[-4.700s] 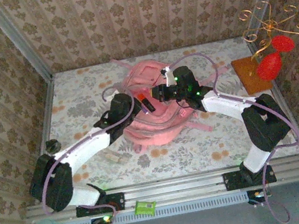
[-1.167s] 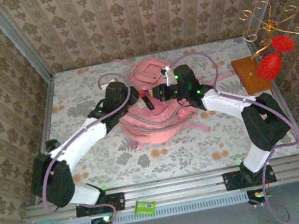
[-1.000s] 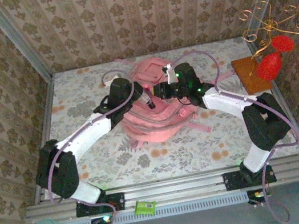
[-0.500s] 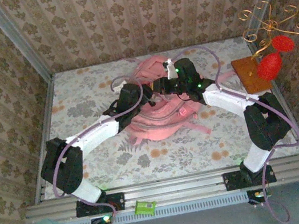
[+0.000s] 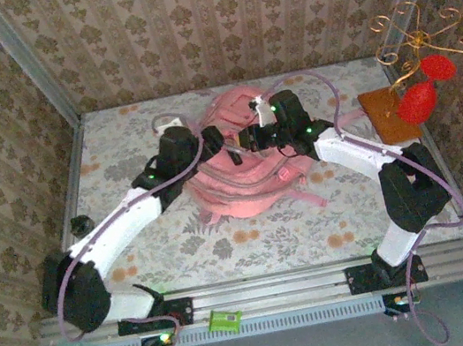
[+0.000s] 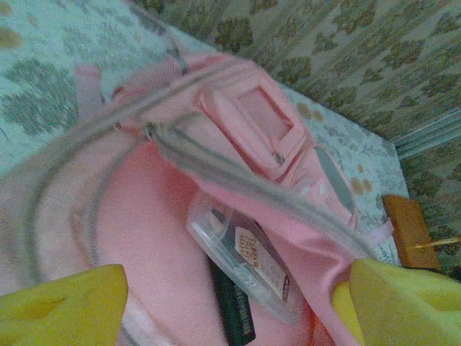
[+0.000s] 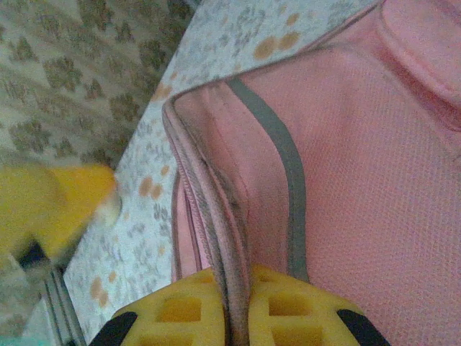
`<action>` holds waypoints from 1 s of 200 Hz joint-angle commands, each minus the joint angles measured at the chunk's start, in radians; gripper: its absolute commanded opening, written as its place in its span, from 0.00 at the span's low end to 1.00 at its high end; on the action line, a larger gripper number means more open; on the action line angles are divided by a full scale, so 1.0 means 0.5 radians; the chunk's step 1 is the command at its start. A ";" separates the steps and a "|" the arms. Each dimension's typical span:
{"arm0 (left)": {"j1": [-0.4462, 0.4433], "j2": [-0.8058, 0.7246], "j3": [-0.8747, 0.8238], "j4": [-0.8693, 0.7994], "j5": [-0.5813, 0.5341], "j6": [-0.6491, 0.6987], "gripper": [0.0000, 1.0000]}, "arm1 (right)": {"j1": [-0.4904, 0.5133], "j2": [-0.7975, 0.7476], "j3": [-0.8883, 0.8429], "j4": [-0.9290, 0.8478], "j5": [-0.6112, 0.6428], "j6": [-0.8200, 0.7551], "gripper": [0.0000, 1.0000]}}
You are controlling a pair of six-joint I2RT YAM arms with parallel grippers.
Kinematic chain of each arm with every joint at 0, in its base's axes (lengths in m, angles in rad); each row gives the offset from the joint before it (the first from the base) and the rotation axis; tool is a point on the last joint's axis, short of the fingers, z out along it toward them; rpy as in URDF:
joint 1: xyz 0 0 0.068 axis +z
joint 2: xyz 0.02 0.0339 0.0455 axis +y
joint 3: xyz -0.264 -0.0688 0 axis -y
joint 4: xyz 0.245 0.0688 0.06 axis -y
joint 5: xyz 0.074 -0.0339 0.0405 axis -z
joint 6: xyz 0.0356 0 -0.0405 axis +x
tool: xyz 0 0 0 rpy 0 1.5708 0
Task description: Pack books, pencil case, and school supplies into a backpack
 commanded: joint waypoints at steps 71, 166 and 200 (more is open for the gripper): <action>0.338 -0.105 -0.129 -0.350 0.550 0.657 0.79 | -0.176 -0.403 -0.165 -0.637 -0.192 -0.708 0.00; 0.455 0.034 -0.075 -0.251 0.691 0.841 0.81 | -0.137 -0.635 -0.431 -0.625 0.139 -0.564 0.28; 0.467 0.294 0.150 -0.218 0.796 0.675 0.74 | -0.076 -0.683 -0.536 -0.689 0.469 -0.548 0.29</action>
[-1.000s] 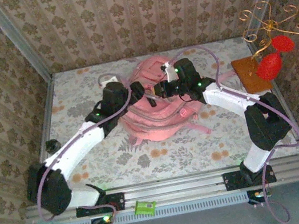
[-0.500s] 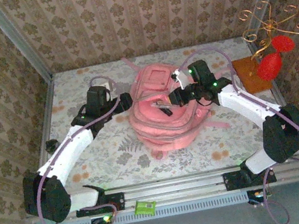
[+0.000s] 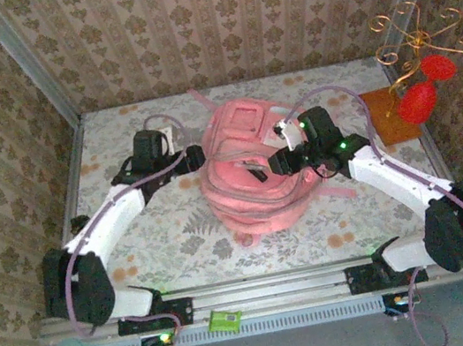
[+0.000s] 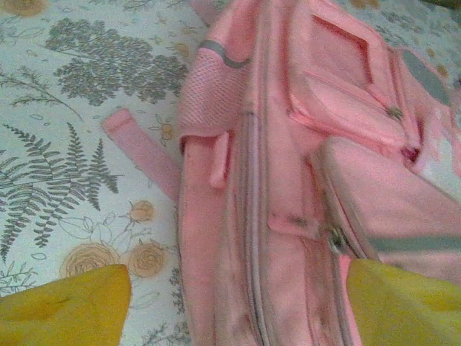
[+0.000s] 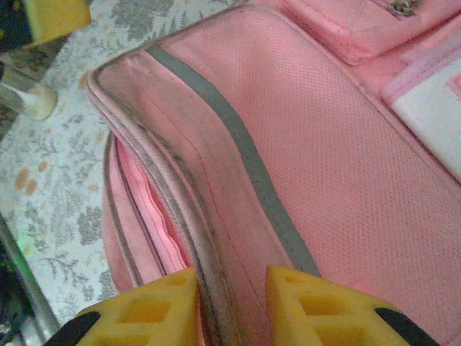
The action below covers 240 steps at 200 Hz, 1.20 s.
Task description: Pack books, pencil case, and school supplies into a backpack
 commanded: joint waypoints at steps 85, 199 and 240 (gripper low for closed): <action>-0.114 0.350 0.375 -0.095 0.118 0.111 0.64 | 0.008 -0.184 -0.329 0.458 -0.482 0.309 0.51; -0.347 0.465 0.042 -0.211 0.339 0.102 0.38 | -0.166 0.243 -0.363 0.346 0.182 0.479 0.27; -0.554 0.330 -0.204 -0.154 0.308 -0.062 0.37 | -0.212 0.494 -0.049 0.240 0.113 0.273 0.28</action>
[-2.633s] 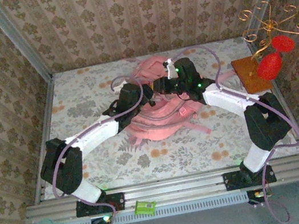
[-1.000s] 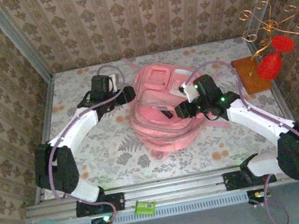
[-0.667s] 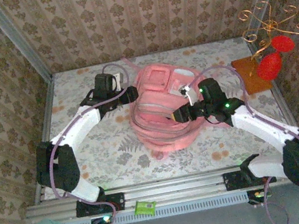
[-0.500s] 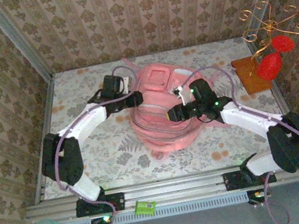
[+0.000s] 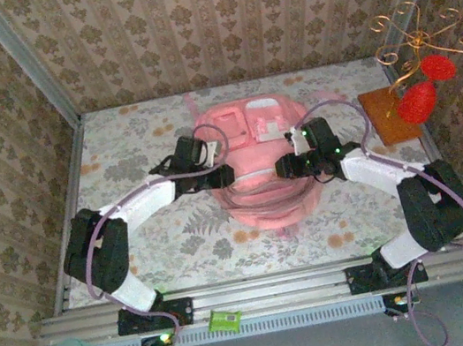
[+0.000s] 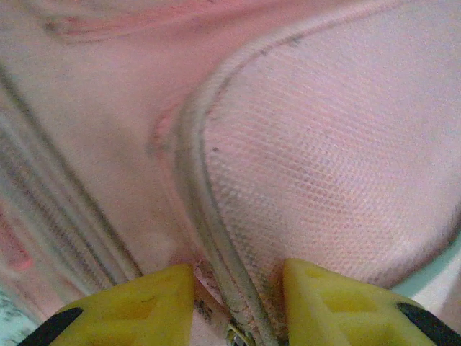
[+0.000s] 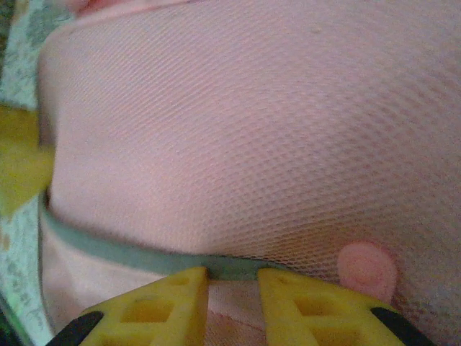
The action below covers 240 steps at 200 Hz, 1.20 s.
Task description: Pack books, pencil case, and school supplies into a backpack
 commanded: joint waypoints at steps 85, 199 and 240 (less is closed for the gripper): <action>-0.246 -0.322 0.012 -0.350 0.110 0.034 0.54 | -0.023 0.114 0.578 -0.397 0.408 -0.423 0.33; 0.028 -0.076 0.284 -0.210 0.082 0.090 0.57 | 0.966 -0.493 -0.393 0.575 0.786 0.517 0.40; 0.022 0.020 0.302 -0.193 0.012 0.150 0.54 | 1.115 -0.173 -0.331 0.764 1.016 0.622 0.38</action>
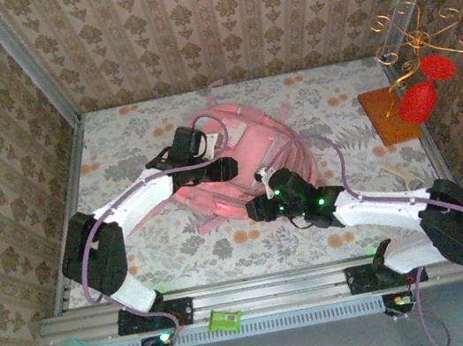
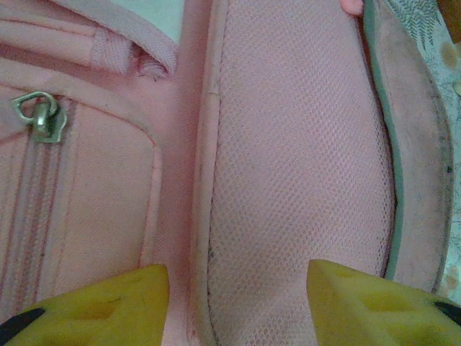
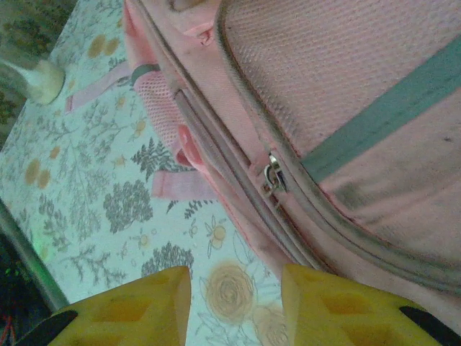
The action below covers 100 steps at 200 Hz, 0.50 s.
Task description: Pack books, pencil case, and school supplies into a backpack
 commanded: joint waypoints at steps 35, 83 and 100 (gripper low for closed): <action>0.018 0.077 0.057 -0.030 0.005 0.143 0.59 | 0.085 0.307 0.107 0.282 0.453 0.244 0.36; 0.029 0.137 0.026 -0.003 0.298 0.156 0.52 | 0.097 0.439 0.122 0.397 0.498 0.311 0.35; 0.032 0.168 0.038 -0.042 0.304 0.195 0.49 | 0.098 0.431 0.110 0.420 0.515 0.327 0.34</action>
